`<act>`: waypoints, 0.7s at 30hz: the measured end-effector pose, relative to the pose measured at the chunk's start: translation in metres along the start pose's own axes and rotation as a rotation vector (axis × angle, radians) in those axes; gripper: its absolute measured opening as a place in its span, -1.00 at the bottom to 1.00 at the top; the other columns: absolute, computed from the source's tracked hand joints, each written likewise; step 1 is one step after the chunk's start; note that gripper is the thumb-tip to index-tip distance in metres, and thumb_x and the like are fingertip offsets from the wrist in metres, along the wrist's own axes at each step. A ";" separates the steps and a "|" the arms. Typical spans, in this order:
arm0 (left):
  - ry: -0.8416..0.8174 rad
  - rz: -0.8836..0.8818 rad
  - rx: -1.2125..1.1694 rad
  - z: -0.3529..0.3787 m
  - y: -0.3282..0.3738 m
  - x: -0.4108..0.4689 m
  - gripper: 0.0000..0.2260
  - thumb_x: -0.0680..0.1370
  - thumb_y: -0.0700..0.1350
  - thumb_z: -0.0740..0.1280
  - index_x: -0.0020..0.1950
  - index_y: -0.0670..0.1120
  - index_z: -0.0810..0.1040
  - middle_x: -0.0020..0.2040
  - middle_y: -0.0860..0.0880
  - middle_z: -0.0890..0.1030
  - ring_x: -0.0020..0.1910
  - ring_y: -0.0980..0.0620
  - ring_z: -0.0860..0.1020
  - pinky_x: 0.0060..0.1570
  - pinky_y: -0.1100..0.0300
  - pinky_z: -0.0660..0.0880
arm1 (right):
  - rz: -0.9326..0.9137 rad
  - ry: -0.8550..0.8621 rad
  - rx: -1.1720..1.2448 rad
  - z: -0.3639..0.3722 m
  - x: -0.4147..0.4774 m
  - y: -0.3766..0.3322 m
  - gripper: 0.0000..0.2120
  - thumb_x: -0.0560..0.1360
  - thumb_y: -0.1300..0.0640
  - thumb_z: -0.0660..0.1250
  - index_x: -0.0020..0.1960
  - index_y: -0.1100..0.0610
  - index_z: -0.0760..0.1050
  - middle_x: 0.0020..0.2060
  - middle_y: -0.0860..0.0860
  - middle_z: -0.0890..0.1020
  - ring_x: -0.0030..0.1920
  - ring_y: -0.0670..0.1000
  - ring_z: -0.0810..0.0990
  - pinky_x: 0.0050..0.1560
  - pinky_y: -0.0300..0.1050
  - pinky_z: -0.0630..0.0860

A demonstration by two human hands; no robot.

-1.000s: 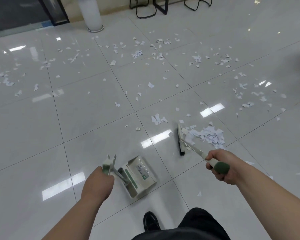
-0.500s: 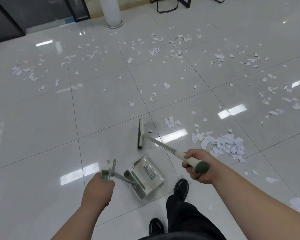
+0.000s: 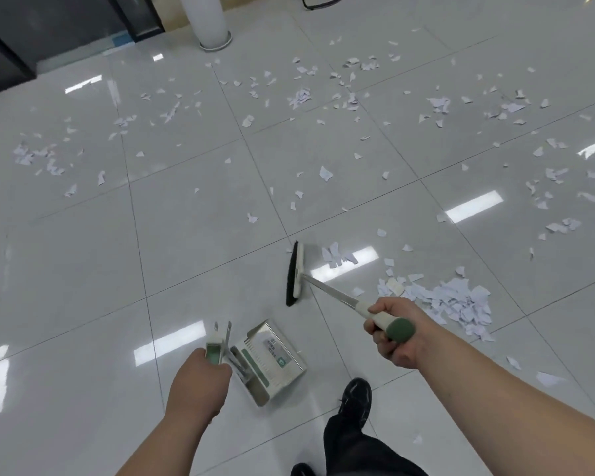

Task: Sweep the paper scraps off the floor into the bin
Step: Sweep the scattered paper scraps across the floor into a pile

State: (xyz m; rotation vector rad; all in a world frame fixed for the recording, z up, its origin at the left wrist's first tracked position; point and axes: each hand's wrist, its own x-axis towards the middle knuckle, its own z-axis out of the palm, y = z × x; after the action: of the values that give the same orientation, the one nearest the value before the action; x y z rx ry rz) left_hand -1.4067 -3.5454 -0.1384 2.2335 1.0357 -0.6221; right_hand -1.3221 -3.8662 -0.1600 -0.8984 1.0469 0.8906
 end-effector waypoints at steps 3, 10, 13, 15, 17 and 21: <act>-0.026 0.041 0.018 0.006 0.033 0.005 -0.87 0.46 -0.22 0.18 -0.05 -0.12 0.47 -0.32 -0.11 0.48 -0.47 -0.11 0.42 -0.49 0.23 0.36 | -0.059 0.074 0.049 -0.027 -0.019 -0.016 -0.67 0.40 0.25 0.30 0.16 0.22 0.48 -0.38 0.10 0.53 -0.61 -0.05 0.33 -0.63 -0.34 0.22; -0.090 0.194 0.122 0.014 0.111 0.009 -0.82 0.47 -0.23 0.18 0.00 -0.07 0.51 -0.36 -0.11 0.49 -0.53 -0.08 0.42 -0.51 0.23 0.38 | -0.157 0.243 0.232 -0.090 -0.047 -0.024 -0.57 0.38 0.25 0.33 0.25 0.11 0.48 -0.38 0.13 0.56 -0.61 0.00 0.37 -0.61 -0.32 0.28; -0.132 0.298 0.160 0.021 0.146 0.013 -0.75 0.46 -0.23 0.17 0.04 0.00 0.53 -0.38 -0.09 0.48 -0.53 -0.07 0.44 -0.51 0.21 0.40 | -0.199 0.276 0.315 -0.112 -0.062 -0.017 -0.54 0.37 0.25 0.33 0.27 0.10 0.48 -0.38 0.13 0.56 -0.62 0.01 0.37 -0.61 -0.31 0.29; -0.165 0.367 0.205 0.029 0.167 0.016 -0.74 0.45 -0.23 0.17 0.03 0.02 0.53 -0.39 -0.09 0.49 -0.53 -0.07 0.46 -0.50 0.20 0.41 | -0.221 0.289 0.369 -0.123 -0.074 -0.012 -0.55 0.36 0.25 0.33 0.25 0.12 0.48 -0.38 0.14 0.55 -0.62 0.02 0.37 -0.61 -0.30 0.28; -0.197 0.428 0.238 0.037 0.188 0.021 -0.76 0.45 -0.22 0.18 0.02 0.01 0.53 -0.39 -0.08 0.49 -0.52 -0.07 0.46 -0.49 0.18 0.42 | -0.241 0.294 0.411 -0.127 -0.088 -0.005 -0.63 0.35 0.26 0.33 0.16 0.14 0.48 -0.39 0.14 0.54 -0.61 0.02 0.35 -0.62 -0.30 0.26; -0.288 0.581 0.327 0.051 0.224 0.034 -0.80 0.44 -0.23 0.17 -0.01 -0.04 0.51 -0.41 -0.08 0.46 -0.52 -0.06 0.44 -0.49 0.17 0.42 | -0.283 0.342 0.439 -0.116 -0.107 0.019 -0.65 0.34 0.27 0.33 0.12 0.18 0.48 -0.37 0.17 0.54 -0.59 0.01 0.31 -0.58 -0.30 0.23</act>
State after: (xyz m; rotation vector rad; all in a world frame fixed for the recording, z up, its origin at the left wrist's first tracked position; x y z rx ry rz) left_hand -1.2172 -3.6798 -0.1254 2.4604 0.1250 -0.8517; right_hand -1.4033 -3.9839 -0.0894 -0.8111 1.3056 0.2550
